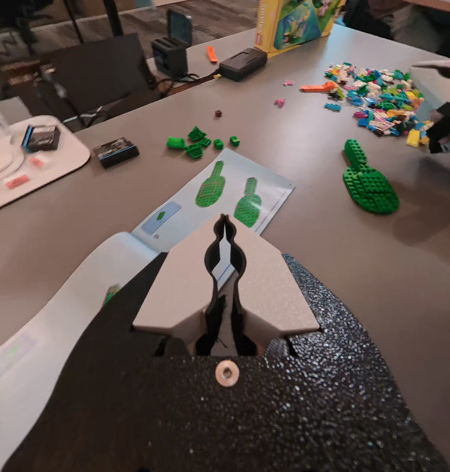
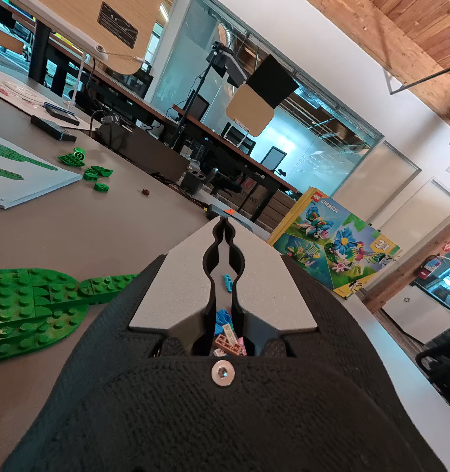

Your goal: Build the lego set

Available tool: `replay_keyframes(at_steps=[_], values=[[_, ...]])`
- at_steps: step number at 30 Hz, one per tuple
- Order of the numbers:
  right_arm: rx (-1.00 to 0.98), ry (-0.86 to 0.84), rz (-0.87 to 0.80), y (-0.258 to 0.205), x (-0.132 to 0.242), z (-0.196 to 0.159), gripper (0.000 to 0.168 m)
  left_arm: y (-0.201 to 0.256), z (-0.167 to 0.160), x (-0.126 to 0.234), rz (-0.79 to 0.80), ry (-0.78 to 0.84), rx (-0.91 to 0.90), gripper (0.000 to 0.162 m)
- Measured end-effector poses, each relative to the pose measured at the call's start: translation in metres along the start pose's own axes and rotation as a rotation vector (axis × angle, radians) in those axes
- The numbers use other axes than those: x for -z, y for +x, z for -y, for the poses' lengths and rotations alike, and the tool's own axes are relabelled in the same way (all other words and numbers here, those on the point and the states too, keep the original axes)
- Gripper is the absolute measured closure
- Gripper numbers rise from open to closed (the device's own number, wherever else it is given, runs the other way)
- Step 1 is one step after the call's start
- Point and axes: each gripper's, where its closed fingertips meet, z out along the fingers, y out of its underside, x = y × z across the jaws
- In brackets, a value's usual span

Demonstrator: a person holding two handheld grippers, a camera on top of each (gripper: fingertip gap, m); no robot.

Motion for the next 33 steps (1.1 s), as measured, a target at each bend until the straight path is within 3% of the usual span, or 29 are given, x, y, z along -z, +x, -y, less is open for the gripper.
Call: replay_keyframes(at_steps=[2,6,8,11,14,19,23,33], values=[[0.002,-0.005,0.001,0.0,0.0,-0.001,0.168,0.023,0.005,-0.017,-0.07,-0.006,-0.073,0.16],[-0.023,-0.03,-0.021,0.006,0.0,-0.009,0.168,0.057,0.002,-0.063,-0.188,-0.099,-0.183,0.12],[-0.044,-0.034,-0.037,0.011,0.001,-0.011,0.168,0.058,0.002,-0.084,-0.202,-0.135,-0.222,0.112],[-0.056,-0.035,-0.042,0.013,0.0,-0.012,0.168,0.046,0.014,-0.107,-0.2,-0.122,-0.223,0.118],[-0.043,-0.036,-0.026,0.008,-0.001,-0.012,0.168,0.035,0.016,-0.123,-0.225,-0.173,-0.191,0.112],[-0.037,-0.033,-0.019,0.007,-0.002,-0.011,0.168,0.073,0.001,-0.117,-0.395,-0.245,-0.334,0.109],[-0.037,-0.032,-0.015,0.006,-0.002,-0.011,0.168,0.082,-0.021,-0.123,-0.328,-0.291,-0.482,0.114],[-0.032,-0.028,-0.016,0.006,-0.001,-0.009,0.168,0.08,-0.028,-0.131,-0.259,-0.283,-0.448,0.126]])
